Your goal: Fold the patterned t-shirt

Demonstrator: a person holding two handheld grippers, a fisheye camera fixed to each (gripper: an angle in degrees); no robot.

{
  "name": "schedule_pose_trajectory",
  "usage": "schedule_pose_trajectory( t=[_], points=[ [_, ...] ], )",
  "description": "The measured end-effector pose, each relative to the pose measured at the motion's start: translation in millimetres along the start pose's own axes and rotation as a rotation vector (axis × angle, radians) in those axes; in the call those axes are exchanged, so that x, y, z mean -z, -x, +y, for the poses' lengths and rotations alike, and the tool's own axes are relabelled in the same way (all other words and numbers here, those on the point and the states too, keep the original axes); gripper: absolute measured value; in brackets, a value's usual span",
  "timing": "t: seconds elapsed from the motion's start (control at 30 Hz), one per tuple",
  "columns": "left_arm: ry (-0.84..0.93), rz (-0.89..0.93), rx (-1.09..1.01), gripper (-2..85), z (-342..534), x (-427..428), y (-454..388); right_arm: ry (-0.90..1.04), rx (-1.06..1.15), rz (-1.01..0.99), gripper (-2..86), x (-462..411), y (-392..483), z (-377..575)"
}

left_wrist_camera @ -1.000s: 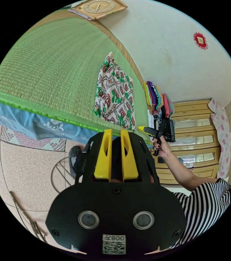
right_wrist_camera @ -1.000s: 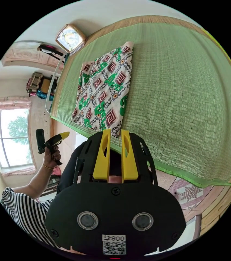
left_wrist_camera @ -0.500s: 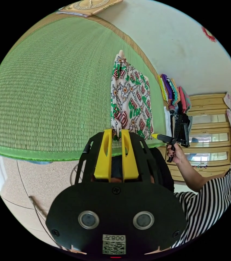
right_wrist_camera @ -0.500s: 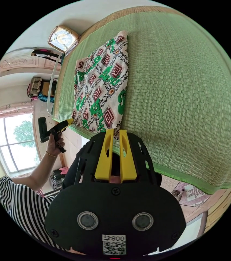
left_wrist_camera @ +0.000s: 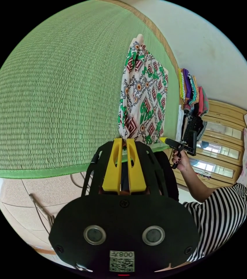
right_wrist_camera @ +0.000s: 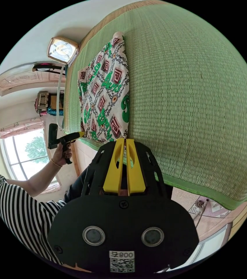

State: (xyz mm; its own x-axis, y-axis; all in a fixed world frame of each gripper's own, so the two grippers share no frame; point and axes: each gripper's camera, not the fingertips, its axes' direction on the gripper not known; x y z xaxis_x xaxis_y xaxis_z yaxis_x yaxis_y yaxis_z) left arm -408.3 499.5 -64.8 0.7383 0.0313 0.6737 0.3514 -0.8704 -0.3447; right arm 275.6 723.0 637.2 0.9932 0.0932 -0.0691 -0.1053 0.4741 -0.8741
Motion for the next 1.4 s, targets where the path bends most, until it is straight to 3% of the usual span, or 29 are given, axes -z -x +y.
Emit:
schedule_pose_trajectory(
  t=[0.2, 0.57, 1.4],
  points=[
    [-0.034, -0.013, -0.028, 2.5, 0, -6, -8, 0.037, 0.021, 0.01, 0.5, 13, -17, 9],
    [-0.173, 0.212, -0.011, 2.3, 18, -16, -13, -0.017, 0.038, -0.098, 0.5, 50, -64, 56],
    [-0.179, 0.53, -0.268, 2.3, 79, -63, -155, -0.291, 0.194, -0.535, 0.5, 249, -180, 318]
  ],
)
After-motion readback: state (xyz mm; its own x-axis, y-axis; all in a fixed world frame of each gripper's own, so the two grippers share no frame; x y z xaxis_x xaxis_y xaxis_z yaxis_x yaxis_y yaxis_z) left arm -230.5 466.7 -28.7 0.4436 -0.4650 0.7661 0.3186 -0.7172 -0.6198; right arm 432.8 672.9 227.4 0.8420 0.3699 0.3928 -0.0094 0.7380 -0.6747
